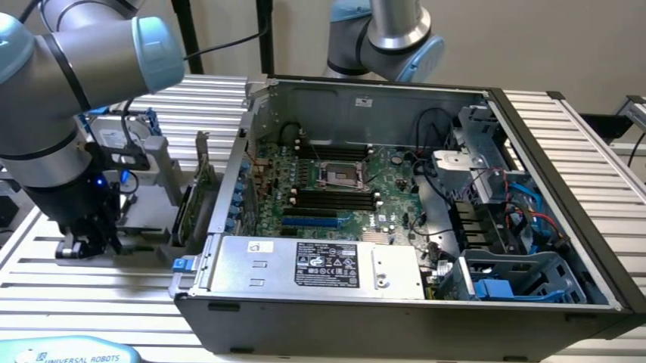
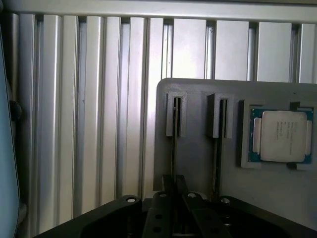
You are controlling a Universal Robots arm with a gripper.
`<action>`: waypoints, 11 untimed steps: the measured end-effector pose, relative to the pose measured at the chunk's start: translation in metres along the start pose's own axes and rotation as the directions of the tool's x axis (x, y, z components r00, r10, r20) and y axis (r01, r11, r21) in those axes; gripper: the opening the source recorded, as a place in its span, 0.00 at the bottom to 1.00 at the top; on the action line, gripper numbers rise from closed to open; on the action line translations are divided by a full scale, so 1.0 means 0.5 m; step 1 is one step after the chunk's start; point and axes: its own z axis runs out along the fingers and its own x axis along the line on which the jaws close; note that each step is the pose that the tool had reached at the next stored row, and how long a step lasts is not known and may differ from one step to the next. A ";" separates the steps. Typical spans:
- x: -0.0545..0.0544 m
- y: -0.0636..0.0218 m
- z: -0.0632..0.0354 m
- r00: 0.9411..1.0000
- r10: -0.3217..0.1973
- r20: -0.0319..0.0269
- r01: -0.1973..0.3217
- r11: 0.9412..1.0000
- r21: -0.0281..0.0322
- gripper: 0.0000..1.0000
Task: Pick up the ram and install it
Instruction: 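Pick up the ram and move it above insertion slot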
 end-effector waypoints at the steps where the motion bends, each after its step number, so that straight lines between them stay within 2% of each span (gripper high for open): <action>1: 0.000 0.000 -0.001 1.000 0.000 0.000 0.000 1.000 0.000 0.14; 11: 0.000 0.001 -0.020 1.000 0.005 0.000 -0.005 1.000 0.000 0.14</action>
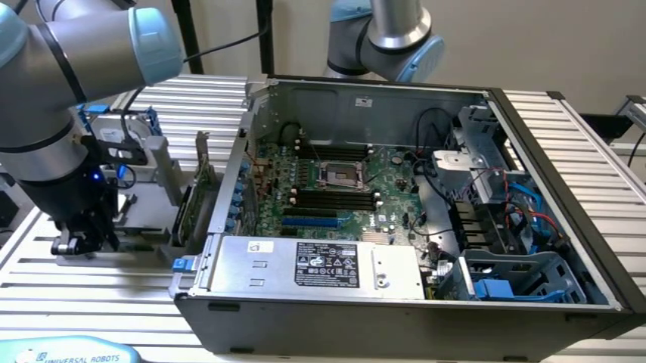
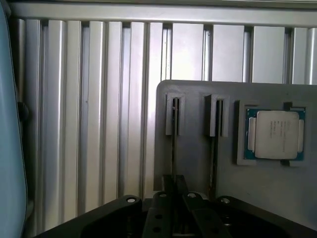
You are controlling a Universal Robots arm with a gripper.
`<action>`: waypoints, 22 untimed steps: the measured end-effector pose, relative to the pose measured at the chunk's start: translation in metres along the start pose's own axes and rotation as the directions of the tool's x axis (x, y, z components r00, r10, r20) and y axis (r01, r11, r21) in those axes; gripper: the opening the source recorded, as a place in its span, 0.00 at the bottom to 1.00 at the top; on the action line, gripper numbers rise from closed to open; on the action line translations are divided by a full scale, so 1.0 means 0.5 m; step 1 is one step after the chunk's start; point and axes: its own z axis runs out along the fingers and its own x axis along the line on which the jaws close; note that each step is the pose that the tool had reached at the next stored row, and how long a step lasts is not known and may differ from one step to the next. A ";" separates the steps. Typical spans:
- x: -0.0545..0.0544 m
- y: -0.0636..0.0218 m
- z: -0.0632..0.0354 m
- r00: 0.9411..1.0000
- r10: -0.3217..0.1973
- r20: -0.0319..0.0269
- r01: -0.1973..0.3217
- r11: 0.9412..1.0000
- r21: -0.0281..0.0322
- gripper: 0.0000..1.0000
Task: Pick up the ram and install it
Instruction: 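Pick up the ram and move it above insertion slot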
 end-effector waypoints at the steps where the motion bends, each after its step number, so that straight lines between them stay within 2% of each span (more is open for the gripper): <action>1: 0.000 0.000 -0.002 1.000 0.001 0.000 -0.001 1.000 0.000 0.14; 12: 0.000 0.001 -0.030 1.000 0.017 0.003 -0.017 1.000 0.000 0.14; 22: 0.000 0.003 -0.082 1.000 0.026 0.004 -0.026 1.000 0.000 0.14</action>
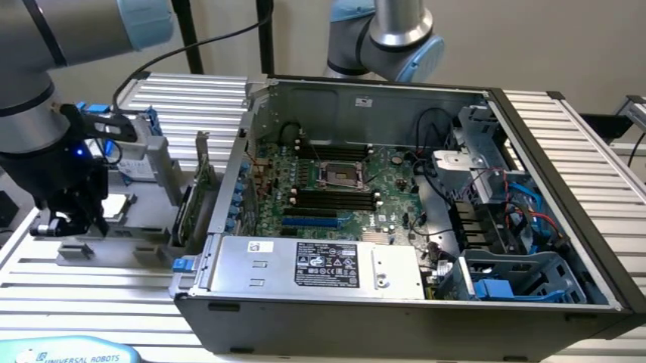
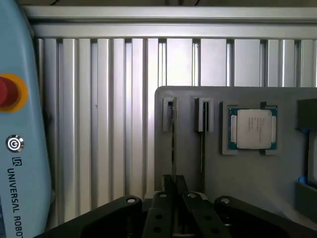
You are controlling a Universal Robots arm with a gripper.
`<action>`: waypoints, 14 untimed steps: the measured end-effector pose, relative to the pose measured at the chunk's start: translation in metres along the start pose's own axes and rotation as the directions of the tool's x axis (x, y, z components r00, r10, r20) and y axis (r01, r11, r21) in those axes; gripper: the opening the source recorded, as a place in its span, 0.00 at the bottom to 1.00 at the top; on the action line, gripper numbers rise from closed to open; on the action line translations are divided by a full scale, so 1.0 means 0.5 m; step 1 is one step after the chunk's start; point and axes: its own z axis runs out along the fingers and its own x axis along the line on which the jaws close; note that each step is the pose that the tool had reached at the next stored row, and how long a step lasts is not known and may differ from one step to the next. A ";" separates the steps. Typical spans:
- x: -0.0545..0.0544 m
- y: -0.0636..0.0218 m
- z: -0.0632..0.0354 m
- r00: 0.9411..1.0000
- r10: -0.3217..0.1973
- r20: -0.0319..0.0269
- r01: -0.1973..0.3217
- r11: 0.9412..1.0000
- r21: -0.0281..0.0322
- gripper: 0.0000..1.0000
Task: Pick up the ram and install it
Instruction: 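Pick up the ram and move it above insertion slot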
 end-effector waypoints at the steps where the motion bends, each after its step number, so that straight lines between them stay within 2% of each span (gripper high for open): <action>1: 0.000 0.000 -0.007 1.000 0.001 0.000 -0.001 1.000 0.000 0.14; 14: -0.001 -0.003 -0.096 1.000 0.004 0.000 -0.004 1.000 0.000 0.14</action>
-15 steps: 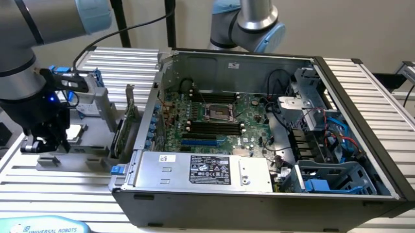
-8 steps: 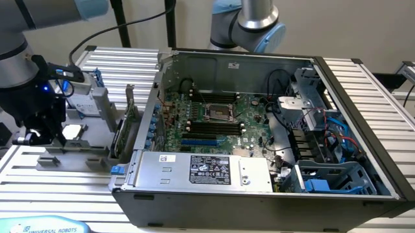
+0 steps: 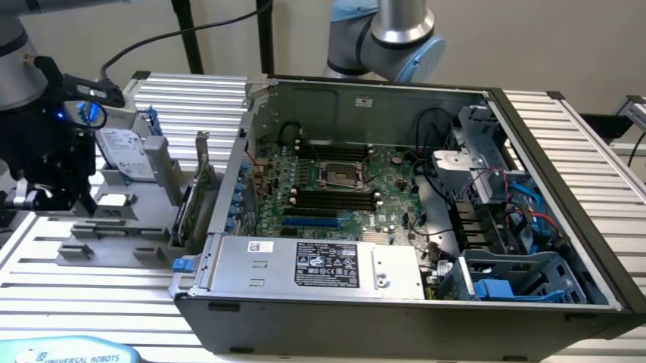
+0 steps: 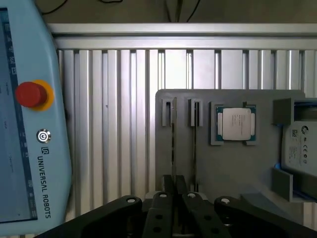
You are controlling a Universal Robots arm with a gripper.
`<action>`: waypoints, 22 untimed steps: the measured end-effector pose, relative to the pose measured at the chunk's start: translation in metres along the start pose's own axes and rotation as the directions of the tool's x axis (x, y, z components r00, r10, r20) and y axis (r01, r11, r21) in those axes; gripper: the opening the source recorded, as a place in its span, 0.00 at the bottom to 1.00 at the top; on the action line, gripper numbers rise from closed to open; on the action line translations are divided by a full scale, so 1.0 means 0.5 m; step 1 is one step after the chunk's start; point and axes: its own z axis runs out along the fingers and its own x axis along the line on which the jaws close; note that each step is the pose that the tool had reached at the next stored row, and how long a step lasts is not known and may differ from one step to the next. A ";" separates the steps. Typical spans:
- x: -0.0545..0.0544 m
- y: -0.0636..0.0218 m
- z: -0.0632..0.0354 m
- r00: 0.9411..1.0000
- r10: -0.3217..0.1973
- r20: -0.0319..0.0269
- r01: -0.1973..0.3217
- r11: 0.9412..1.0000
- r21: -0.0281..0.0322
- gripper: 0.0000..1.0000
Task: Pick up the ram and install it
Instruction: 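Pick up the ram and move it above insertion slot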
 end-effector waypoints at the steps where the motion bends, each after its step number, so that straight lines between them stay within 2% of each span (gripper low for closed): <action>1: 0.000 -0.001 -0.007 1.000 0.000 0.000 0.000 1.000 0.000 0.14; 6: -0.001 -0.012 -0.042 1.000 0.000 0.000 0.000 1.000 0.000 0.14; 11: -0.002 -0.030 -0.073 1.000 0.000 0.000 0.000 1.000 0.000 0.14; 22: -0.007 -0.095 -0.130 1.000 0.000 0.000 0.000 1.000 0.000 0.14</action>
